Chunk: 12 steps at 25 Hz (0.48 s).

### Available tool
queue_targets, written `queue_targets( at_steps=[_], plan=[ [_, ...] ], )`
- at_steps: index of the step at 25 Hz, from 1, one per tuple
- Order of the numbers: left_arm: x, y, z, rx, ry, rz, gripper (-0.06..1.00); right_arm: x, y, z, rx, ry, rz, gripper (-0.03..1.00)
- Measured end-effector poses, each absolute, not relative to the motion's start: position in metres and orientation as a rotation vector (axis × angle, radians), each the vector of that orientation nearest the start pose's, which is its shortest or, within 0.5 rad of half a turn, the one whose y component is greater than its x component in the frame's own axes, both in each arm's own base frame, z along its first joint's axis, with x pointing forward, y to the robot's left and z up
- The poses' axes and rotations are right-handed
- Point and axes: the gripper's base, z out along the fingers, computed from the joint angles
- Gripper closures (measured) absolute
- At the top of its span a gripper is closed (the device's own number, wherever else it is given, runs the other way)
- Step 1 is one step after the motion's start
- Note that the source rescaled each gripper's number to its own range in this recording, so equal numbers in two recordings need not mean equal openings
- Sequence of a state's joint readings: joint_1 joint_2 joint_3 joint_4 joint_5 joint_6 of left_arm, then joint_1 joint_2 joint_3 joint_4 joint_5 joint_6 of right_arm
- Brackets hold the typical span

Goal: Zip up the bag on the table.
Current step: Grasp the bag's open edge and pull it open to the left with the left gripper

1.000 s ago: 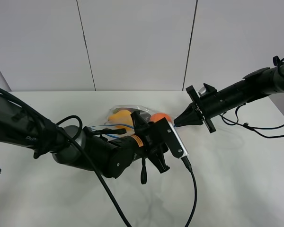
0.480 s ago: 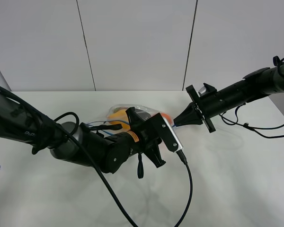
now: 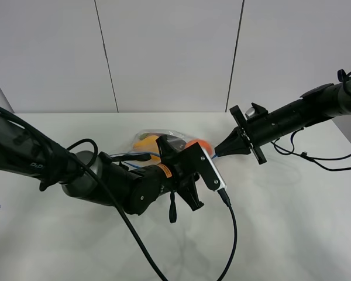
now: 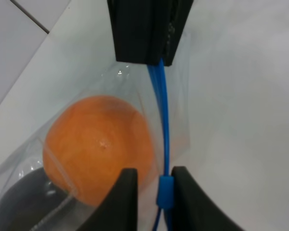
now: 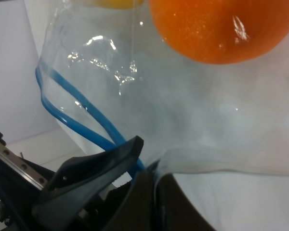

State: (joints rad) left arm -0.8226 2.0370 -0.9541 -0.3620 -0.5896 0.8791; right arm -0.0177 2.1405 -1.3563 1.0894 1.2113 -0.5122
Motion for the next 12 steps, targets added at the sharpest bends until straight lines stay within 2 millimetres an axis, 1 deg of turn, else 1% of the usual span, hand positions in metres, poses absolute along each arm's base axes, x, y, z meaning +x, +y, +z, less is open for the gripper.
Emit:
queue_targets(
  at_steps=[3,12],
  plan=[
    [0.2832,-0.2789,0.1215,1.186,1.609,0.039,0.93,0.3917,0.0686,0.1451,0.149,2.808,1.496,0.97],
    [0.2837,-0.2783,0.1215,1.214,1.589,0.064,0.94,0.3917,0.0686,0.1451,0.149,2.808,1.496,0.97]
  ],
)
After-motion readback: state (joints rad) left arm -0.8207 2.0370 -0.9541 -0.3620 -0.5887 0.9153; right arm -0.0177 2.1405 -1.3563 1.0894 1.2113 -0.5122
